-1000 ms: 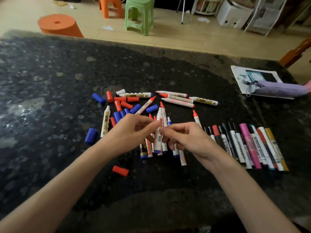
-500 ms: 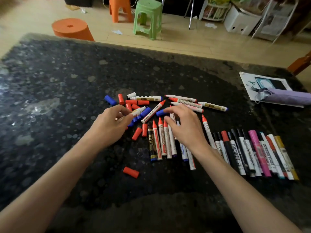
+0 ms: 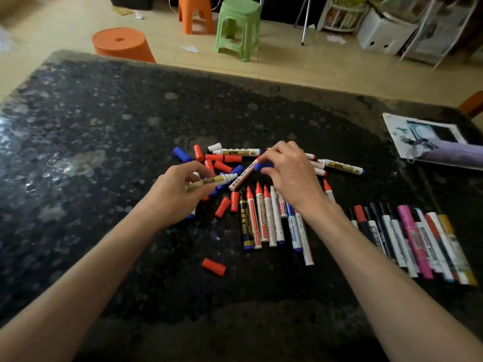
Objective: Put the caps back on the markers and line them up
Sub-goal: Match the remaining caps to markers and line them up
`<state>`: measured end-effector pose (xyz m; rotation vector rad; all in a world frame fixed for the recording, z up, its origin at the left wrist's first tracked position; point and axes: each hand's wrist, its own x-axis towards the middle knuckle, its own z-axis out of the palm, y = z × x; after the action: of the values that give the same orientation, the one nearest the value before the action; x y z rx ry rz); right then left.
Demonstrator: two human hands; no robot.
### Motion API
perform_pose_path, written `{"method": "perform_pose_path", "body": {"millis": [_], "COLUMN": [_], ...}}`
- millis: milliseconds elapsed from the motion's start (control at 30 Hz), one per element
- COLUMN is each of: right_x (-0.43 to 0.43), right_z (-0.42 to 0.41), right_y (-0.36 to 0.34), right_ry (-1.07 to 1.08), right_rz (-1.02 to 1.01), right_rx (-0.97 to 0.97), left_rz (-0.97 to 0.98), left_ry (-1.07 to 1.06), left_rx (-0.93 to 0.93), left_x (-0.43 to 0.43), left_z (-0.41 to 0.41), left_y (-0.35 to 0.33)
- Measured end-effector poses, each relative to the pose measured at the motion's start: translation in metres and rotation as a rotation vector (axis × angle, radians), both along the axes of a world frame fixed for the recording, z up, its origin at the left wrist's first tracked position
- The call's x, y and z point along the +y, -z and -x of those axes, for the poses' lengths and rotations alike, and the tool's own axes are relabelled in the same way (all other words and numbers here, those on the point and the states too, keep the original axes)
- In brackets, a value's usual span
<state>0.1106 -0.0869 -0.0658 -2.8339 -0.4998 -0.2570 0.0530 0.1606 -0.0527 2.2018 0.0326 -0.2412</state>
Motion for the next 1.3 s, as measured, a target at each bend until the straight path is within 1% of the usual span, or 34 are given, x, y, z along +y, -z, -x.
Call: {"method": "perform_pose_path", "body": {"millis": [33, 67, 100, 133, 167, 200, 300, 367, 467, 633, 767, 900, 1000, 1100, 1233, 1300], "right_x": [-0.001, -0.001, 0.000, 0.001, 0.001, 0.000, -0.006, -0.010, -0.011, -0.008, -0.012, -0.011, -0.007, -0.005, -0.006, -0.006], "right_z": [0.009, 0.020, 0.032, 0.045, 0.057, 0.067, 0.083, 0.087, 0.087, 0.088, 0.088, 0.093, 0.096, 0.098, 0.099, 0.099], "right_y": [-0.006, -0.014, -0.021, -0.027, -0.032, -0.036, -0.043, -0.043, -0.043, -0.037, -0.032, -0.027, -0.026, -0.027, -0.029, -0.033], "right_ry": [0.067, 0.142, 0.201, 0.238, 0.261, 0.276, 0.319, 0.321, 0.297, 0.194, 0.109, 0.119, 0.111, 0.109, 0.104, 0.084], "right_rz": [-0.192, -0.430, -0.672, -0.870, -0.993, -1.068, -1.197, -1.227, -1.198, -1.055, -0.928, -0.926, -0.949, -0.966, -0.958, -1.029], "right_rx": [0.037, 0.120, 0.236, 0.351, 0.430, 0.469, 0.460, 0.442, 0.475, 0.493, 0.441, 0.419, 0.377, 0.334, 0.332, 0.336], "left_rz": [0.012, 0.020, 0.023, 0.028, 0.039, 0.055, 0.106, 0.126, 0.126, 0.108, 0.044, 0.014, 0.021, 0.062, 0.104, 0.180], "left_ry": [0.007, 0.020, 0.040, 0.064, 0.086, 0.106, 0.138, 0.146, 0.153, 0.213, 0.255, 0.296, 0.269, 0.256, 0.275, 0.280], "left_rx": [0.006, 0.010, 0.009, 0.004, 0.002, 0.003, -0.005, -0.019, -0.040, -0.069, -0.165, -0.231, -0.239, -0.229, -0.204, -0.184], "left_x": [-0.002, -0.004, -0.007, -0.010, -0.014, -0.016, -0.021, -0.023, -0.024, -0.032, -0.037, -0.036, -0.037, -0.041, -0.045, -0.049], "left_z": [0.000, 0.000, 0.001, 0.001, 0.002, 0.003, 0.004, 0.004, 0.004, 0.007, 0.012, 0.015, 0.015, 0.017, 0.017, 0.018], "left_y": [0.000, -0.001, -0.002, -0.002, -0.004, -0.004, -0.004, -0.002, -0.001, -0.005, -0.011, -0.013, -0.012, -0.012, -0.011, -0.010]}}
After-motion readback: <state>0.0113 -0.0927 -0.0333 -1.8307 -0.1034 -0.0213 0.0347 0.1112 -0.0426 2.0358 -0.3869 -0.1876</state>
